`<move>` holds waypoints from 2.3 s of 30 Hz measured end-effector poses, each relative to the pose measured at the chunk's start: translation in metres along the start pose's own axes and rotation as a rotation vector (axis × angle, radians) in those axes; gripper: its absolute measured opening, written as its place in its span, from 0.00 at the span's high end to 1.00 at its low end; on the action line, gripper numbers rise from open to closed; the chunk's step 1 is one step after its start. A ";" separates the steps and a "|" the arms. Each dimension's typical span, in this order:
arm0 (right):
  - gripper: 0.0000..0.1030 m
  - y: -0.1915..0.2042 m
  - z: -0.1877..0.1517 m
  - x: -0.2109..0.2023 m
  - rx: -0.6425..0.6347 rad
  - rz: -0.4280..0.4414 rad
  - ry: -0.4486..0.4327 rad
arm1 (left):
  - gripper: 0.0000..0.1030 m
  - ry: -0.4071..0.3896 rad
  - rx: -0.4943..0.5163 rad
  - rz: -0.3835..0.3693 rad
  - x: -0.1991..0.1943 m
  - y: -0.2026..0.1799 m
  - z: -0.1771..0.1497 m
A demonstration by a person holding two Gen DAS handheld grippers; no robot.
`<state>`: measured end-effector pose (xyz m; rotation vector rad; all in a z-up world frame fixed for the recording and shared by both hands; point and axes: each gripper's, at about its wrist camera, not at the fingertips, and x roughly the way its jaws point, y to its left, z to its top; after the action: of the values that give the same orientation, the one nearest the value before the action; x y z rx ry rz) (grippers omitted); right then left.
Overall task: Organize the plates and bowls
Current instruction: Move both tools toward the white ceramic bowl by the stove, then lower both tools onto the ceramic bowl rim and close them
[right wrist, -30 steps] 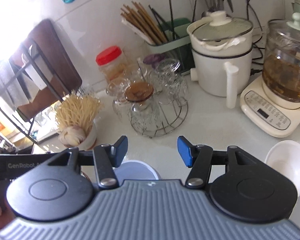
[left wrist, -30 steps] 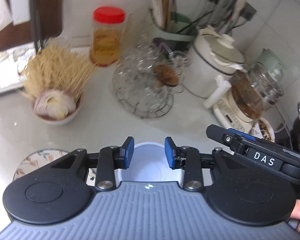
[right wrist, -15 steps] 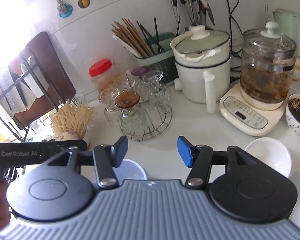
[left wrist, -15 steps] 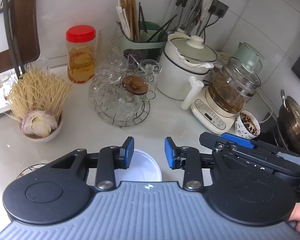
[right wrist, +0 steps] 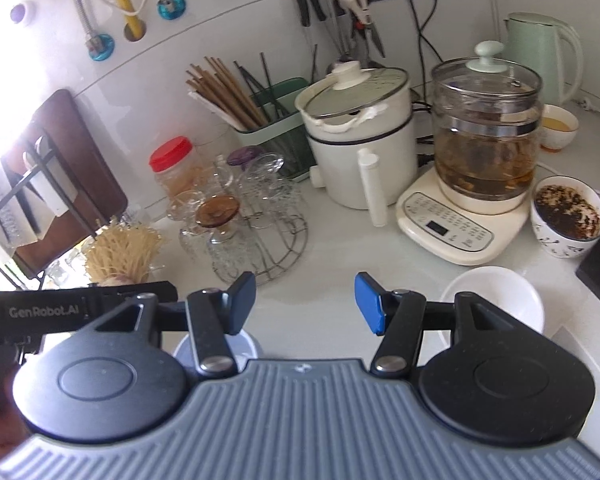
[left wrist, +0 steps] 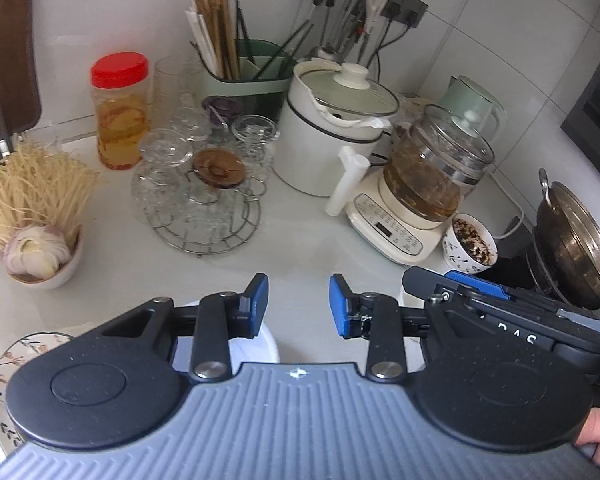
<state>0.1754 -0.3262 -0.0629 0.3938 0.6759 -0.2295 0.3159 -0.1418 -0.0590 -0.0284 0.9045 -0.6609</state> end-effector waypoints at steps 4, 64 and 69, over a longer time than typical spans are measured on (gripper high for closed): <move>0.44 -0.011 -0.002 -0.004 0.012 -0.020 0.000 | 0.63 0.012 0.018 -0.018 0.008 -0.013 0.000; 0.44 -0.166 -0.031 0.036 0.373 -0.217 0.060 | 0.56 0.306 0.145 -0.120 0.179 -0.093 -0.004; 0.44 -0.175 -0.031 0.048 0.402 -0.204 0.076 | 0.56 0.321 0.148 -0.129 0.197 -0.102 -0.004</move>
<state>0.1360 -0.4748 -0.1648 0.7213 0.7456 -0.5506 0.3459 -0.3295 -0.1733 0.1564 1.1659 -0.8672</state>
